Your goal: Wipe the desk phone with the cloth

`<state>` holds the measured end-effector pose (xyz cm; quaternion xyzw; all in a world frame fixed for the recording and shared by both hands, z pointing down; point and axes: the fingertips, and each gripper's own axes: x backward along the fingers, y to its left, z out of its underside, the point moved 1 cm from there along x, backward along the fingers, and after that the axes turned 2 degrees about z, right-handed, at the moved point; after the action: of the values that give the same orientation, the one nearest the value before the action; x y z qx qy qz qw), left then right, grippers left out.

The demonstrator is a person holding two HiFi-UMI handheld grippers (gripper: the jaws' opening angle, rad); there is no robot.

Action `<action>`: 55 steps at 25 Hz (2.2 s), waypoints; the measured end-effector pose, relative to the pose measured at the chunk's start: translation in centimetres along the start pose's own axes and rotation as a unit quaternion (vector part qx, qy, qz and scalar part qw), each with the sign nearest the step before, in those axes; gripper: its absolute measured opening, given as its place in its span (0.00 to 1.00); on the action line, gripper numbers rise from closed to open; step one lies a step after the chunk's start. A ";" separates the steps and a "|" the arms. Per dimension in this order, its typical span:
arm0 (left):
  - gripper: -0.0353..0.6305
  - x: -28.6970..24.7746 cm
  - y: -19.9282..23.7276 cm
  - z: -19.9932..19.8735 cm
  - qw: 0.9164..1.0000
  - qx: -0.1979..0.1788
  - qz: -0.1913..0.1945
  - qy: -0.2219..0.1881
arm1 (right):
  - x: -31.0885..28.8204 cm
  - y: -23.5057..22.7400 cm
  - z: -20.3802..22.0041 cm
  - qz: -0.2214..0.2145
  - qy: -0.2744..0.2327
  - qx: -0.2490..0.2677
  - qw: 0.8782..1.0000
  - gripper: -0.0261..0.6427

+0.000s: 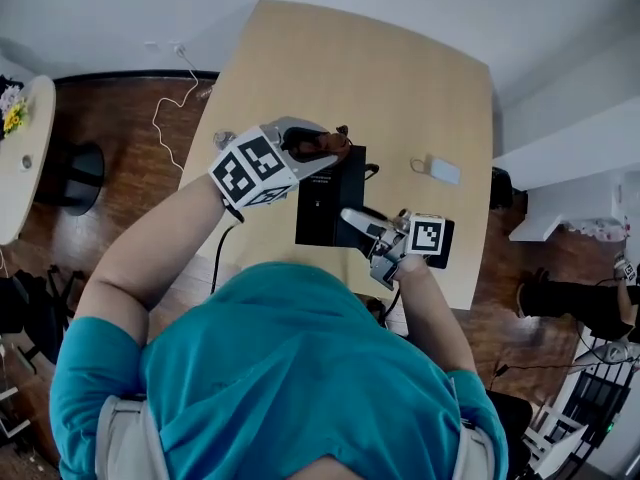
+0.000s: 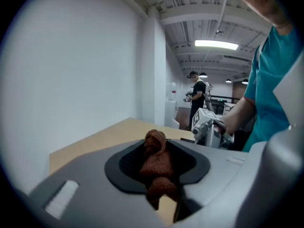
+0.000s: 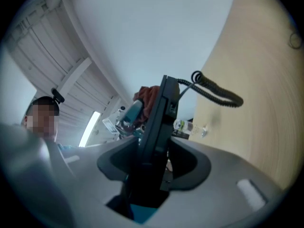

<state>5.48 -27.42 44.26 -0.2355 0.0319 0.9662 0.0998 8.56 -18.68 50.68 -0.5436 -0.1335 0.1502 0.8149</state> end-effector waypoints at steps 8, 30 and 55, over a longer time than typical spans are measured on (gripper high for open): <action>0.26 -0.6 -4.4 2.4 0.996 0.019 0.079 0.035 | 0.9 -1.0 -0.3 -0.003 -0.046 -0.017 0.999 0.33; 0.26 5.3 1.0 -1.7 0.974 0.173 0.038 -0.141 | 4.1 1.3 -2.5 -0.064 -0.108 -0.016 0.992 0.33; 0.26 7.4 -5.7 -2.0 0.958 0.169 0.044 -0.226 | 8.6 6.0 -10.1 -0.140 -0.295 0.020 0.945 0.32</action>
<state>1.08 -20.77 38.98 0.0113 0.1816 0.9782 0.1002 19.73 -21.70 41.80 -0.4342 -0.4401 0.1907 0.7625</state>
